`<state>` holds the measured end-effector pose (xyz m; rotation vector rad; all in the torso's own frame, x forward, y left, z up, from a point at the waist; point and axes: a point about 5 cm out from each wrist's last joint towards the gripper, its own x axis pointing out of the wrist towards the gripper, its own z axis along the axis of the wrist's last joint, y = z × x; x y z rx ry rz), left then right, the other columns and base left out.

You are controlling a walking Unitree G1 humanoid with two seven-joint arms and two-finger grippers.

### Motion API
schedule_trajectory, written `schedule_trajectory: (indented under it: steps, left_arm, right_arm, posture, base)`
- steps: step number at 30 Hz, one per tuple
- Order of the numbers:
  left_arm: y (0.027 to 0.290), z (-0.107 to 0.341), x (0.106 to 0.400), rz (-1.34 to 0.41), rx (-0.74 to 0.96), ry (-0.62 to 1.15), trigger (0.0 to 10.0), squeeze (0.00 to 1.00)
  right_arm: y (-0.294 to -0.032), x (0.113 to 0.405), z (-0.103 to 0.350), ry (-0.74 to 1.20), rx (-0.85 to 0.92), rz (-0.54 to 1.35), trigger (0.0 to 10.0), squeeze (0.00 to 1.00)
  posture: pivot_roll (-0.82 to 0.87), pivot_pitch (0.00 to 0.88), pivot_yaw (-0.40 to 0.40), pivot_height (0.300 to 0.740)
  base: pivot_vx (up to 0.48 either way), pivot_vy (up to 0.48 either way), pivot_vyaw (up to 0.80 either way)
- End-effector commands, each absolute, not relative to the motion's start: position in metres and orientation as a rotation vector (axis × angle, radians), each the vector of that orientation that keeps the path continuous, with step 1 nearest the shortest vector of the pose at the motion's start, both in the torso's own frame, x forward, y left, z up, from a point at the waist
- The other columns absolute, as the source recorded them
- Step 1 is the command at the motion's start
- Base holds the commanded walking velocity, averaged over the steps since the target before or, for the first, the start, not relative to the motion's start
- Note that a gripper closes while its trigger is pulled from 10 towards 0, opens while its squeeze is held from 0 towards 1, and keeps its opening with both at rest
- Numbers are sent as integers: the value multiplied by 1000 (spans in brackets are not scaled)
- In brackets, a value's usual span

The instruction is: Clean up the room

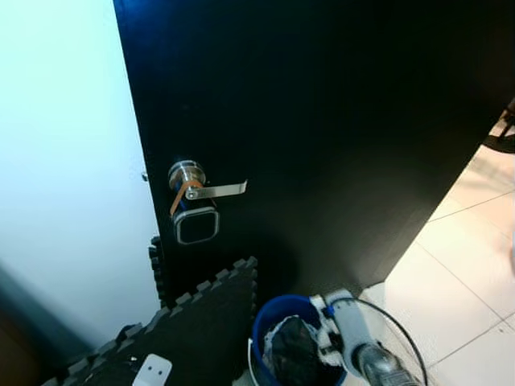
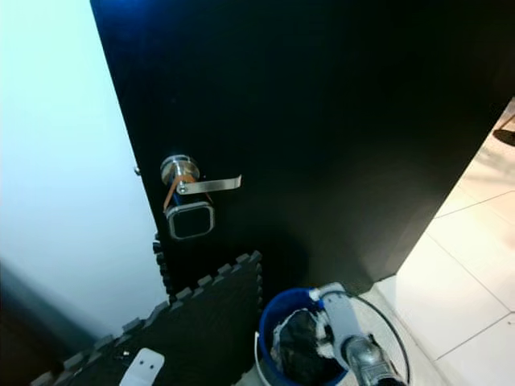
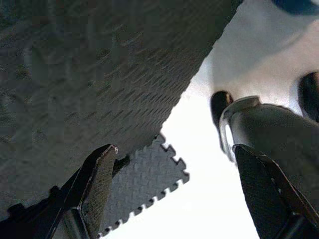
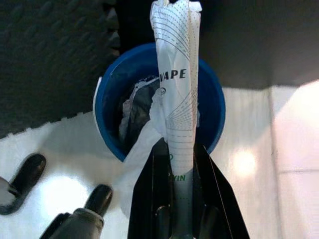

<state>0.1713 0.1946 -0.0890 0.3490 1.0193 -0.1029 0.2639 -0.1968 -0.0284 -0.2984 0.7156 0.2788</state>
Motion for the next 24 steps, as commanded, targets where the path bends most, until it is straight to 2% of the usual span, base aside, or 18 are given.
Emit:
schedule_trajectory:
  steps: [1,6,10,11,19,24]
  left_arm:
    - [192,-91,168,-104,345,1027,10000,0]
    - [193,-92,166,-103,349,1031,10000,0]
    - [193,-92,164,-103,347,1035,10000,0]
    - [194,-93,163,-102,339,1038,10000,0]
    - [193,-93,162,-108,345,1043,10000,0]
    - [193,-93,163,-89,370,1027,10000,0]
  right_arm:
    - [-197,270,-23,694,-342,304,10000,0]
    - [-190,277,-18,671,-369,330,10000,0]
    - [-174,286,-11,633,-398,390,10000,0]
    - [-166,290,-9,615,-398,415,10000,0]
    - [-148,299,-1,578,-383,458,10000,0]
    - [-136,305,4,571,-376,468,10000,0]
  posture:
    - [42,0,-59,740]
    - [44,0,-62,740]
    - [51,0,-68,740]
    - [52,0,-70,740]
    - [51,0,-72,740]
    - [66,0,-77,740]
  base:
    - [0,0,0]
    - [0,0,0]
    - [0,0,0]
    - [0,-401,0]
    - [0,-456,0]
    - [0,-202,0]
